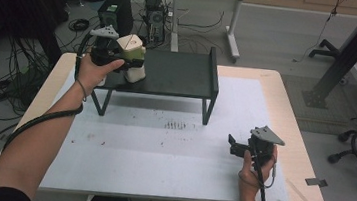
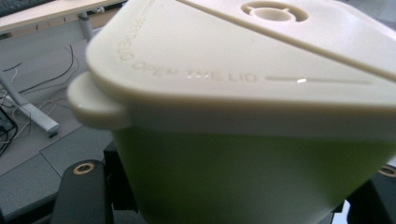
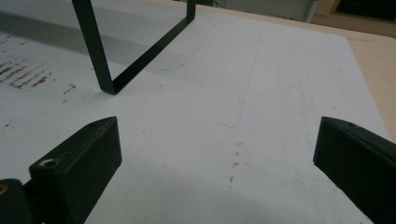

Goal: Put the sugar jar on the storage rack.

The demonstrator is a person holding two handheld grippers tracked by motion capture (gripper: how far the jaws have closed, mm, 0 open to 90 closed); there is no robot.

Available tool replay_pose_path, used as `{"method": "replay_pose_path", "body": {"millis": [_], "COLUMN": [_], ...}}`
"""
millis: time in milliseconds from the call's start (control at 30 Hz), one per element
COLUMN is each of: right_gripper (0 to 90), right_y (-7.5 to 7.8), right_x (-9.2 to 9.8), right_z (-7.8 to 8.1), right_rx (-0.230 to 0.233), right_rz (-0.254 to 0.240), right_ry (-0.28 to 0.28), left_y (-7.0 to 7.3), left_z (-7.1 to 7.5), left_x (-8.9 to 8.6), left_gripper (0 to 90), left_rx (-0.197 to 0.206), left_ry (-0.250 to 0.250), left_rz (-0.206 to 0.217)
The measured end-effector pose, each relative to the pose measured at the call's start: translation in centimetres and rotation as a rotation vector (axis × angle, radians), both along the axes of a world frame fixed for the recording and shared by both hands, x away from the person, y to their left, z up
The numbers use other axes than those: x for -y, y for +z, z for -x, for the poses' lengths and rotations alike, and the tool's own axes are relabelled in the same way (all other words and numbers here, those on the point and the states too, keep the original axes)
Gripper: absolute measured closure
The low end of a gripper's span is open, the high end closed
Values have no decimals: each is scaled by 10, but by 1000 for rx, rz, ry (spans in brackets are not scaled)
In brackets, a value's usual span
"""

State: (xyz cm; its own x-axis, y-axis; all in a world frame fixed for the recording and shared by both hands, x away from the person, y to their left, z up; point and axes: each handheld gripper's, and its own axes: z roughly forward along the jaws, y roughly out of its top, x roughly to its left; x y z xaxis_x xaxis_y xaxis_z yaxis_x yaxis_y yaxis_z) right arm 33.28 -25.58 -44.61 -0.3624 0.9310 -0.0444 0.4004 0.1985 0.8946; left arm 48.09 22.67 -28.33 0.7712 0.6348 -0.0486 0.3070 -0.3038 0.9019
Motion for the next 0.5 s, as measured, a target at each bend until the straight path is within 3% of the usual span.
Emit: {"method": "replay_pose_path", "body": {"millis": [500], "right_gripper": [10], "right_y": [0], "right_x": [0], "right_z": [0], "right_rx": [1], "right_rz": [4], "right_ry": [-2], "left_y": [0], "left_z": [0], "left_x": [0], "left_gripper": [291], "left_rx": [-1], "left_ry": [3], "left_rz": [0]}}
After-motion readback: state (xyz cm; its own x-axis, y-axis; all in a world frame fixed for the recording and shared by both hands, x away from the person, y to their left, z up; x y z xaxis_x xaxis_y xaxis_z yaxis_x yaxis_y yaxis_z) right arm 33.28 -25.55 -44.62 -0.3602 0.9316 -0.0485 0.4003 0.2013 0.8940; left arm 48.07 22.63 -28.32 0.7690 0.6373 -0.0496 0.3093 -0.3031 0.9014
